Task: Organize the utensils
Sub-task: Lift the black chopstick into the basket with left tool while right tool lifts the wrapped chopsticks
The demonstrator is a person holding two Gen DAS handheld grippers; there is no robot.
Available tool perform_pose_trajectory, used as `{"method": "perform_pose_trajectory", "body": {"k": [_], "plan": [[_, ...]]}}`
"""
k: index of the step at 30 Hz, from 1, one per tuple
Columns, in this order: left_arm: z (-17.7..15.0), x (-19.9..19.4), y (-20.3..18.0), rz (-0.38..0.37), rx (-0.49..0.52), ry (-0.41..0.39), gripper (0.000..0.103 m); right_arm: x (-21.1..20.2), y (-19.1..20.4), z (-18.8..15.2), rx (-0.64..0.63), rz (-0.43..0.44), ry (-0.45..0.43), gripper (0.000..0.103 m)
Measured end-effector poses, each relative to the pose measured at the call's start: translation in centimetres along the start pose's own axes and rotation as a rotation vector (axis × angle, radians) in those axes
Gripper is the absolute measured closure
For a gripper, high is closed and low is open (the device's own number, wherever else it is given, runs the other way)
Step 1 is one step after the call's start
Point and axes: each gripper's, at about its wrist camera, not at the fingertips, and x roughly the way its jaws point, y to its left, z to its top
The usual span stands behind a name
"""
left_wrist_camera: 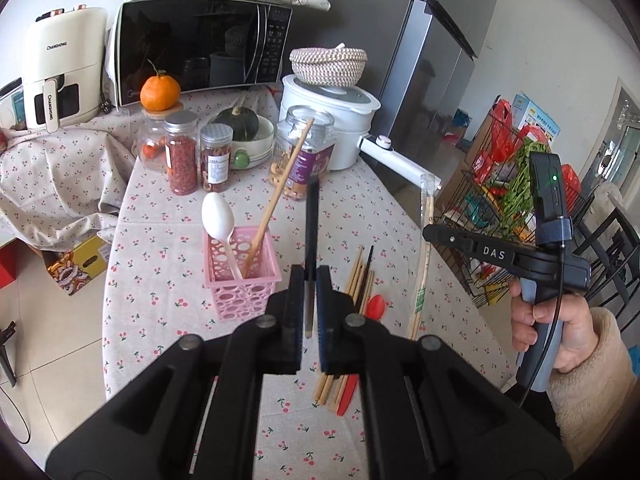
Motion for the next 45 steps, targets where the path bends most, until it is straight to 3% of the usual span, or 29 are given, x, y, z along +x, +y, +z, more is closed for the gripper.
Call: {"method": "perform_pose_trajectory", "body": {"k": [10,21,33,38,40,44,45], "plan": [[2.7,-3.3,0.8,0.078,-0.008,-0.248,0.097,-4.9,3.4,2.4,-0.066,0.061,-0.261,0.098],[4.2,-2.5,2.3,0.186,-0.026,-0.374,0.097,-4.0,5.1,2.1,-0.08,0.099,-0.274,0.098],[4.6,2.9,4.3,0.213,-0.044,-0.29,0.097,-2.7,6.2,1.4,-0.102,0.118,-0.303,0.098],[4.0,5.2,4.8,0.193,-0.06,-0.193,0.097,-2.7,6.7,1.1,-0.103,0.132,-0.327,0.098],[3.9,5.5,4.9,0.187,-0.071,-0.168,0.09,-2.7,7.0,1.2,-0.102,0.133,-0.339,0.098],[3.4,5.6,5.0,0.196,-0.089,-0.114,0.044,-2.5,7.8,1.4,-0.096,0.136,-0.34,0.098],[3.1,5.4,4.9,0.203,-0.082,-0.104,0.041,-2.4,8.0,1.6,-0.097,0.136,-0.343,0.098]]}}
